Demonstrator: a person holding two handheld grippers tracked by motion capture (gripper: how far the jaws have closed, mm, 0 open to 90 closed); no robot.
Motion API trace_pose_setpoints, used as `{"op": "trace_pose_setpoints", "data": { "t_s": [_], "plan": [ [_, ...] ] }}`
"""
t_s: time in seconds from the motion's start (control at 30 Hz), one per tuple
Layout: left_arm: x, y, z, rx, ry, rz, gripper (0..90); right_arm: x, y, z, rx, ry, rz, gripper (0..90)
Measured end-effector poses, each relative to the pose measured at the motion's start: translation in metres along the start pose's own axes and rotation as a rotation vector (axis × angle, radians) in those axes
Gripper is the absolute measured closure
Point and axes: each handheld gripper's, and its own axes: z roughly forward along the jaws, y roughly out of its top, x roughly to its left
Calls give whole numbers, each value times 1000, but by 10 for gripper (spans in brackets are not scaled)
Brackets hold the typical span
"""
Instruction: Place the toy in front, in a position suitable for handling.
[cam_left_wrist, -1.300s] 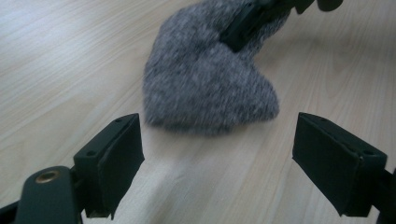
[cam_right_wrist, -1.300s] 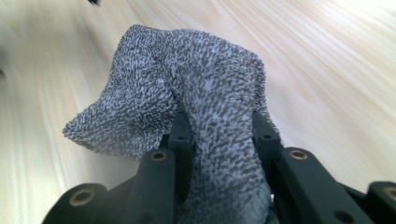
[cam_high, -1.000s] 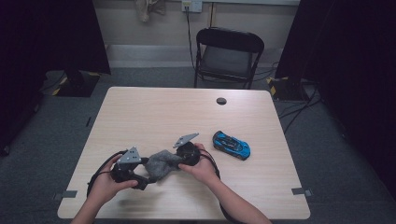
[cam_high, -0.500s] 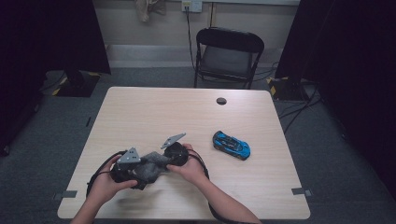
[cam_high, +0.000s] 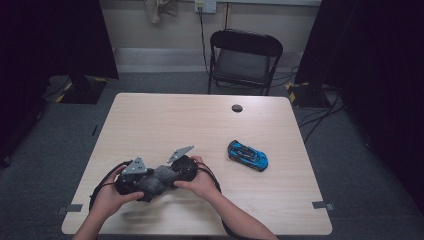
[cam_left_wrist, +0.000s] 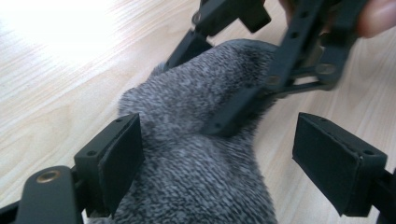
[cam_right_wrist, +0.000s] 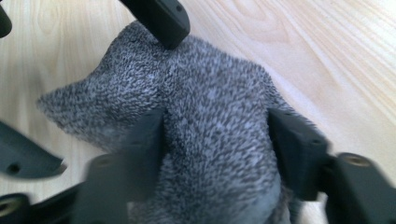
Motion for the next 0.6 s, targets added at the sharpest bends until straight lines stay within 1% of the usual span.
{"op": "trace_pose_setpoints", "data": {
  "t_s": [0.07,0.1,0.13,0.23,0.3,0.37,0.43,0.5,0.6],
  "plan": [
    [1,0,0,1,4,1,158,0,0,-4,5,7,-18,331],
    [1,0,0,1,4,1,158,-1,-1,-6,-1,8,-26,305],
    [1,0,0,2,5,0,158,-1,-1,-9,-3,20,-26,281],
    [1,0,1,5,6,2,158,-3,-1,-18,-16,32,-24,263],
    [1,0,2,6,8,3,158,-3,-1,-24,-11,34,-42,249],
    [2,0,2,4,7,-6,158,-5,-3,-32,-10,26,-57,238],
    [4,0,2,6,9,-4,158,-8,-7,-41,-10,27,-69,228],
    [5,0,3,6,16,-3,159,-11,-15,-51,-9,21,-67,228],
    [7,2,5,2,12,-7,161,-16,-29,-63,-14,9,-61,228]
  ]
}}
